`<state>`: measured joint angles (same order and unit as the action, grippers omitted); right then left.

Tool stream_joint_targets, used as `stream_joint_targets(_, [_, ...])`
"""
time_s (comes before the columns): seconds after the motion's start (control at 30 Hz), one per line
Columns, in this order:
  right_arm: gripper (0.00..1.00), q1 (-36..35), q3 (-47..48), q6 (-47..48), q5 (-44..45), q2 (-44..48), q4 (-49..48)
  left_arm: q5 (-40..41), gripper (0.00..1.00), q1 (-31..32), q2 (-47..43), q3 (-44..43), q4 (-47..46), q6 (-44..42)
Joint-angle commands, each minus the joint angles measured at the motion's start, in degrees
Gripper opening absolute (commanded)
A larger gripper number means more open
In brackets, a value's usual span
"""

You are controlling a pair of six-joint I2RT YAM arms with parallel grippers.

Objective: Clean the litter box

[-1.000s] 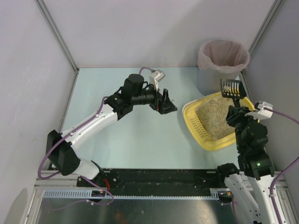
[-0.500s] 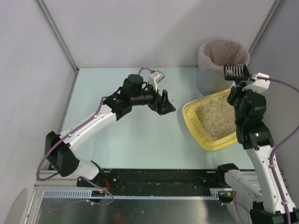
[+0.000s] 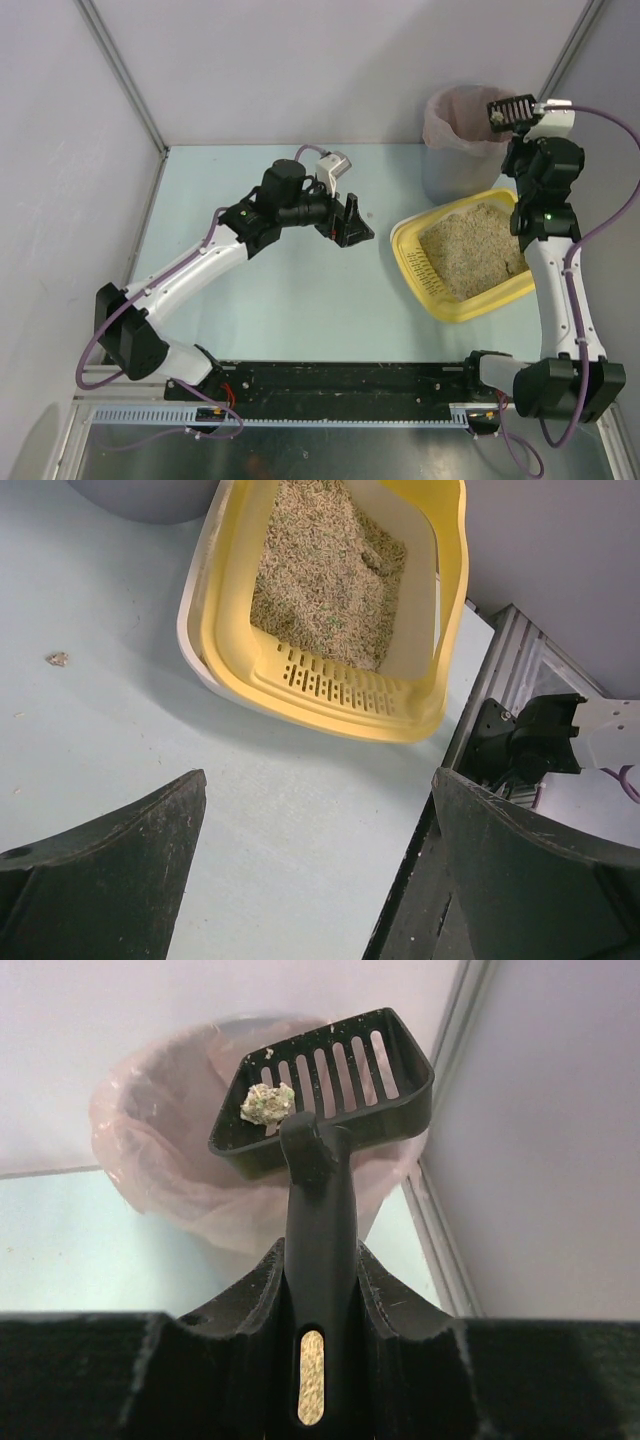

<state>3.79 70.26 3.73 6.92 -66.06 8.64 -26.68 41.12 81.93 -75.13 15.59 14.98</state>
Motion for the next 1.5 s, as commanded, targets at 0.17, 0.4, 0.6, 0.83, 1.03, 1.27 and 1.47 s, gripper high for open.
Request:
stream_joint_targets(0.17, [0.00,1.3,5.2,18.3,-7.0,-3.0,-12.4,-0.5,0.99,0.2,-2.7,-1.9,-0.7,-0.9])
stream_joint_targets(0.4, [0.00,0.0,5.2,32.5,-2.1,-4.7,-13.2,-1.9,0.99,0.2,-2.0,-2.2,-0.7,-0.5])
stream_joint_targets(0.6, [0.00,-6.9,5.2,50.1,8.7,-9.8,-12.4,-3.2,0.99,0.2,-1.2,-2.3,-0.7,0.2])
stream_joint_targets(0.83, [0.00,-9.1,5.2,64.2,13.8,-13.5,-14.0,-3.7,0.99,0.2,-0.8,-2.2,-0.7,0.6])
stream_joint_targets(1.03, [0.00,-10.8,5.2,77.4,19.3,-16.9,-18.7,-4.1,0.99,0.2,-0.5,-2.3,-0.7,0.7])
stream_joint_targets(1.27, [0.00,-11.3,5.2,86.8,20.2,-19.2,-22.7,-4.2,0.99,0.2,-0.5,-2.3,-0.7,0.7])
stream_joint_targets(1.47, [0.02,-12.4,3.8,93.2,19.5,-18.9,-27.0,-4.4,0.99,0.2,-0.6,-2.3,-0.7,0.8])
